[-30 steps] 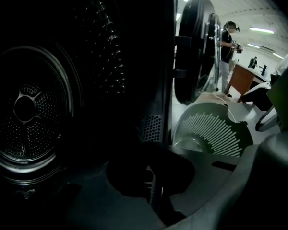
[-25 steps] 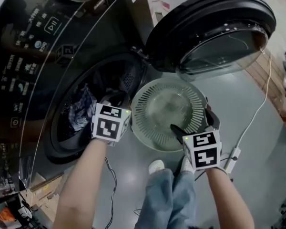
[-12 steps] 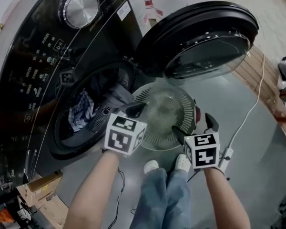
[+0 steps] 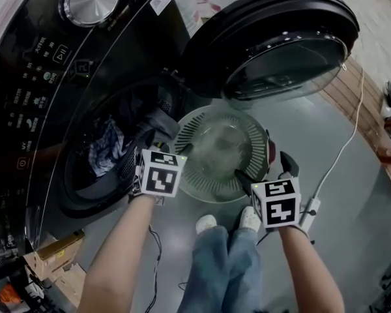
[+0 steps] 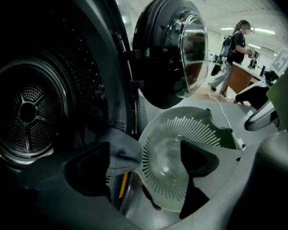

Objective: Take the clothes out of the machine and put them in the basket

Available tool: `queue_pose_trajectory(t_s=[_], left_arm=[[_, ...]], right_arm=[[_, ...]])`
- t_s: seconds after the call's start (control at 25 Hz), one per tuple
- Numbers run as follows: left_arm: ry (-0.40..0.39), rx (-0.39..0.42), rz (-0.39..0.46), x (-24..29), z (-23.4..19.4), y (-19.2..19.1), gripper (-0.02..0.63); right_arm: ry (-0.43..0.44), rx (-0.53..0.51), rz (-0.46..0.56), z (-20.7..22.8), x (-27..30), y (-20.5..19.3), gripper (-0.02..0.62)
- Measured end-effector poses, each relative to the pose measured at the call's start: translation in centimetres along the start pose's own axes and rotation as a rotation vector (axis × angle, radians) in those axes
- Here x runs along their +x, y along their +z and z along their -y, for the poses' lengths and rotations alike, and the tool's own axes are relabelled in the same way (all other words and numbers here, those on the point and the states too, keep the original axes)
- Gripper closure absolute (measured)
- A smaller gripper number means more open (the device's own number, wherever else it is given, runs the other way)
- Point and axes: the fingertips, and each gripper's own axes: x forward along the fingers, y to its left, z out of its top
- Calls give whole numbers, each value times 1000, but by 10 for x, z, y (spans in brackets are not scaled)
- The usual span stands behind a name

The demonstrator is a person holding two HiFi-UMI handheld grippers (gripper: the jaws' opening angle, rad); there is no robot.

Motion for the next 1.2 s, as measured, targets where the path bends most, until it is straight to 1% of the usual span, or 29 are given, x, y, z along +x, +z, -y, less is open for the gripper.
queue_pose_trajectory(t_s=[0.04,0.08,0.12,0.24,0.48,0.64,0.76,0.8,0.84,0.88,0.92,0.96,1.08,1.16,1.2], left_arm=[[33,13,-2,3,-8,-3,133],[58,27,-6,7,-16,-6,98],[74,40,-13,11,-23,-9,89],[93,60,-44,27,-44,-17,86],[107,50,-104,56,-81,-28,87],[100,27,-100,75,-94,-29,87],[90,3,-131,88,-102,-39,89],[81,-21,-149,90,-104,-42,100],[71,-45,-174,90,-105,-46,138],[65,-59,-204,89,-104,-51,192],[65,-54,-225,88,-103,-54,196],[67,-34,-228,87,-102,-54,206],[53,31,-191,88,-98,-43,229],[52,64,-204,83,-94,-42,253],[68,81,-214,79,-94,-41,278]], right_arm=[[7,-2,-6,-4,3,-2,48],[13,-7,-12,-7,6,-3,48],[18,-12,-17,-11,10,-4,48],[24,-25,-22,-17,21,-3,48],[20,-25,-28,-22,43,-1,48],[23,-35,-27,-28,53,1,48],[26,-54,-29,-32,57,1,48],[26,-58,-30,-32,58,0,48],[26,-61,-33,-33,58,-2,48],[26,-63,-35,-33,57,-4,48],[25,-65,-38,-33,57,-5,48],[25,-66,-40,-33,56,-6,48],[24,-62,-41,-33,53,-7,49],[22,-57,-42,-31,51,-7,49],[19,-55,-42,-30,51,-8,49]])
